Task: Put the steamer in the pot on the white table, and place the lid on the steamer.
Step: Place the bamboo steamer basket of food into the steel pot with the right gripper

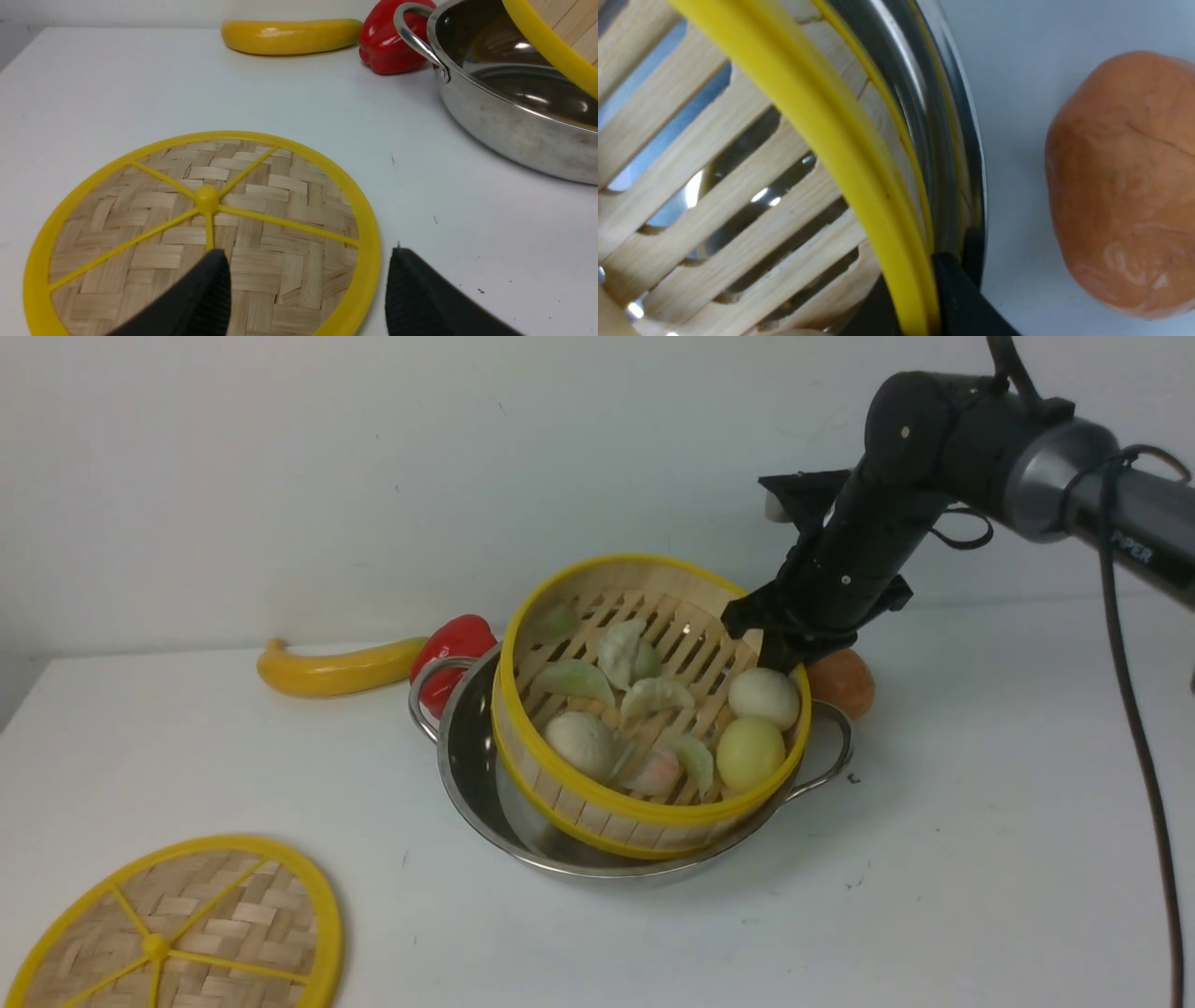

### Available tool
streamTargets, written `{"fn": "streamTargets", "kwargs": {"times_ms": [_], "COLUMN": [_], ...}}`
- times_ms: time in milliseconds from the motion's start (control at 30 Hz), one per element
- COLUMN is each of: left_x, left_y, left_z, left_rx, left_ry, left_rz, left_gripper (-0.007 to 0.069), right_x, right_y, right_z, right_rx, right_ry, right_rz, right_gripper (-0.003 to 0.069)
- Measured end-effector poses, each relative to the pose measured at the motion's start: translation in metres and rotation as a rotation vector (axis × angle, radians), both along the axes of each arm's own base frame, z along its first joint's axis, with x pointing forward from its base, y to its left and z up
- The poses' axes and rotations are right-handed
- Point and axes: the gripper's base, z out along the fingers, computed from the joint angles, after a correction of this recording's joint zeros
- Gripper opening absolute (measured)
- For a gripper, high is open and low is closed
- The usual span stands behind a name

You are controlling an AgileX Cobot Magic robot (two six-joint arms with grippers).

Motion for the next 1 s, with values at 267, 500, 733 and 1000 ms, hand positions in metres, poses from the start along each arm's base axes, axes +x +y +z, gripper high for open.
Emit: {"fn": "streamTargets", "kwargs": {"times_ms": [267, 500, 733, 1000], "left_x": [0.0000, 0.0000, 0.0000, 0.0000], "left_y": [0.0000, 0.0000, 0.0000, 0.0000], "left_z": [0.0000, 0.0000, 0.0000, 0.0000], "left_rx": [0.000, 0.000, 0.002, 0.002], "left_ry": [0.000, 0.000, 0.000, 0.000], "left_rz": [0.000, 0.000, -0.001, -0.001], "left_gripper": [0.0421, 0.0421, 0.0421, 0.0421], "right_x": [0.0005, 0.0005, -0.0007, -0.0017], "right_y": [-0.0016, -0.0016, 0.0014, 0.0068], "right_z": [-0.0004, -0.0003, 0.0004, 0.0036], "right_rx": [-0.024, -0.026, 0.002, 0.068], "right_ry": [-0.013, -0.016, -0.013, -0.005], "right_rz": [0.023, 0.032, 0.061, 0.061], "right_gripper": [0.0021, 0.0024, 0.0135, 0.0288]}}
